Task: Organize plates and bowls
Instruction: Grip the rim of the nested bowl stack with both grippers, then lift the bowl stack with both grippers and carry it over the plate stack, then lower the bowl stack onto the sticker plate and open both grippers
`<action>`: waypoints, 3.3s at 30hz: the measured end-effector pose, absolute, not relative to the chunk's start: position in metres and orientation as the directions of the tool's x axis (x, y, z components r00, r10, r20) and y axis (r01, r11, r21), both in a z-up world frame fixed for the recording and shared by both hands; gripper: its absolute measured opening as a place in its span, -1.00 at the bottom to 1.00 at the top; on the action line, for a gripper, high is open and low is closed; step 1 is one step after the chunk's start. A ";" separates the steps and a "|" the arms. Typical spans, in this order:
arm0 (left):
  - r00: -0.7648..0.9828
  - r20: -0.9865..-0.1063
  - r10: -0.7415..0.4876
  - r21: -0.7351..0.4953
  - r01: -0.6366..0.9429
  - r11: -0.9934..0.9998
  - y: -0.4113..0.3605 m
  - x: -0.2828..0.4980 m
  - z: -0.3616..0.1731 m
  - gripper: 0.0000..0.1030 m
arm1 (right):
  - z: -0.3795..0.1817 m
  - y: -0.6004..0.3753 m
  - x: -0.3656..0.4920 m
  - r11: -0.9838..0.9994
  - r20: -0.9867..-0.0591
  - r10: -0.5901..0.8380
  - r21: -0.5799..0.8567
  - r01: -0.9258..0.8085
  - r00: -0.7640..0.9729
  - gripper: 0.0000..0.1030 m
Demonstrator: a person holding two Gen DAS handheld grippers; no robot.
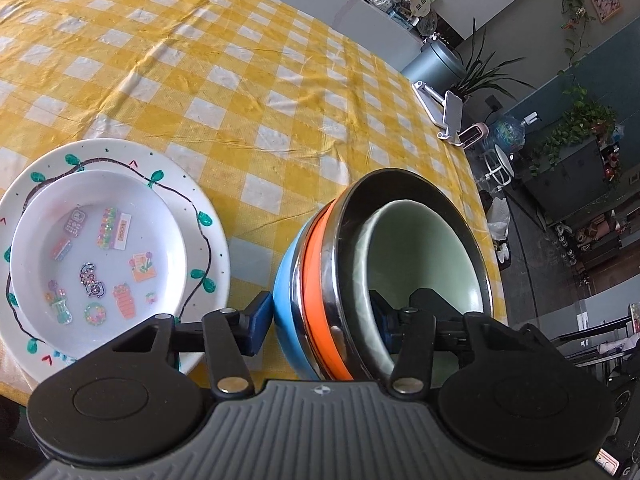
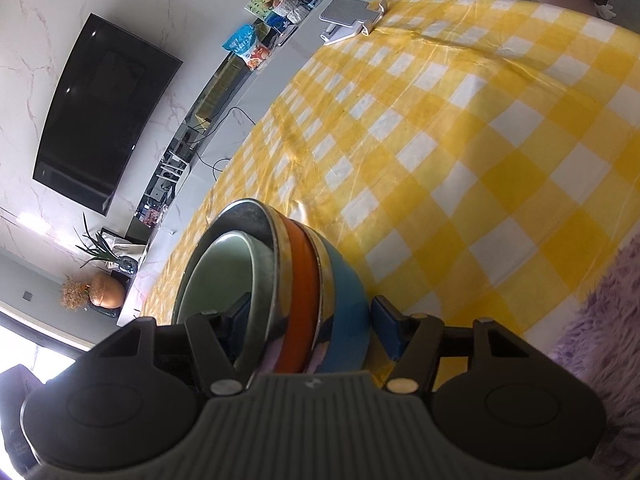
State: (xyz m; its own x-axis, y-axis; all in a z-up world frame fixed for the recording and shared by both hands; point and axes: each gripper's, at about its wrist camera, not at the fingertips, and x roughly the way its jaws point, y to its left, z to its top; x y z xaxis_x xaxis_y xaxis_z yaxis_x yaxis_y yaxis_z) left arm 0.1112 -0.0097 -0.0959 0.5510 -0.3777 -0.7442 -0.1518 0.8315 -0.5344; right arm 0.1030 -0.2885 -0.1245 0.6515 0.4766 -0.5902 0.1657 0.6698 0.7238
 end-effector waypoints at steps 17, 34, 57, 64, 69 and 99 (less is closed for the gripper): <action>0.556 -0.759 -0.338 -0.488 -0.143 0.861 -0.022 0.106 -0.085 0.11 | -0.129 -0.299 0.098 0.655 -0.606 0.473 0.727 0.204 0.640 -0.14; 0.597 -0.725 -0.344 -0.512 -0.133 0.849 0.005 0.083 -0.056 0.10 | -0.097 -0.277 0.086 0.692 -0.605 0.478 0.706 0.151 0.637 -0.21; 0.651 -0.703 -0.287 -0.586 -0.301 0.752 0.117 0.050 -0.046 0.09 | -0.062 -0.164 0.093 0.755 -0.643 0.559 0.656 -0.001 0.523 -0.20; 0.638 -0.711 -0.296 -0.606 -0.343 0.718 0.132 0.052 -0.062 0.08 | -0.071 -0.145 0.101 0.781 -0.678 0.547 0.624 -0.009 0.491 -0.21; 0.627 -0.716 -0.307 -0.609 -0.345 0.714 0.131 0.058 -0.069 0.08 | -0.075 -0.145 0.106 0.790 -0.691 0.535 0.614 0.003 0.487 -0.20; 0.647 -0.719 -0.254 -0.528 -0.272 0.804 0.118 0.065 -0.057 0.45 | -0.066 -0.147 0.109 0.801 -0.655 0.519 0.597 -0.046 0.549 0.30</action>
State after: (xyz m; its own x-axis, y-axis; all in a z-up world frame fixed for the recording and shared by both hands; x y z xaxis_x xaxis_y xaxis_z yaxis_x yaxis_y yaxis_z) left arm 0.0647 0.1180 -0.0566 0.6467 -0.2535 -0.7193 -0.2722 0.8043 -0.5282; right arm 0.1085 -0.1474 -0.0664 0.5490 0.5195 -0.6548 -0.0462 0.8010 0.5968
